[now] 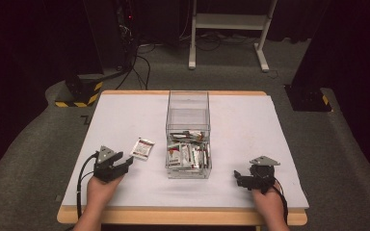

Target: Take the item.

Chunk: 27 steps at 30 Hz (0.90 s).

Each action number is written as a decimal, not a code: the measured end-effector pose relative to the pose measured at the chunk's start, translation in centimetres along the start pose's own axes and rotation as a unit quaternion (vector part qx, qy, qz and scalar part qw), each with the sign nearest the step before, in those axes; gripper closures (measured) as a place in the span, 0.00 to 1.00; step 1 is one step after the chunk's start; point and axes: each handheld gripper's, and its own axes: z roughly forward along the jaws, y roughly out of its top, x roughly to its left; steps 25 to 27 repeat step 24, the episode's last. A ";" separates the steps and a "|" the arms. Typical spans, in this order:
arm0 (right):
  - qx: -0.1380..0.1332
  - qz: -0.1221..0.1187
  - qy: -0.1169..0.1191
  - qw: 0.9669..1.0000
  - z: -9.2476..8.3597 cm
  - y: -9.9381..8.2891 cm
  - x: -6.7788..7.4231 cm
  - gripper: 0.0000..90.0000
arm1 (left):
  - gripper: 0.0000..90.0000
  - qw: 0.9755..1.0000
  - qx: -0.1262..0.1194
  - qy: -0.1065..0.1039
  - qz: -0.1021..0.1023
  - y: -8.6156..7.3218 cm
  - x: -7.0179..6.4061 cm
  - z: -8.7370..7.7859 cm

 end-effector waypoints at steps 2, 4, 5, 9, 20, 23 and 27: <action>0.000 0.001 0.000 1.000 0.0 0.0 0.0 0.10 | 0.53 1.000 0.014 0.006 0.001 -0.6 0.2 0.0; 0.001 0.001 0.000 1.000 0.0 0.0 0.0 0.10 | 0.52 1.000 0.028 0.011 0.000 -1.2 0.3 0.0; 0.000 0.000 0.000 1.000 0.0 0.0 0.0 0.10 | 0.51 1.000 0.028 0.012 -0.001 -1.3 0.3 -0.1; 0.001 0.001 0.000 1.000 0.0 0.0 0.0 0.10 | 0.44 0.999 0.050 0.010 0.016 -1.7 0.0 0.0; 0.000 0.000 0.000 1.000 0.0 0.0 0.0 0.10 | 0.41 0.999 0.050 0.007 0.020 -1.7 -0.2 0.0; 0.000 0.000 0.000 1.000 0.0 0.0 0.0 0.10 | 0.40 0.999 0.050 0.005 0.019 -1.7 -0.2 0.0; 0.000 -0.001 0.000 1.000 0.0 0.0 0.0 0.10 | 0.40 0.999 0.050 0.005 0.019 -1.7 -0.2 0.0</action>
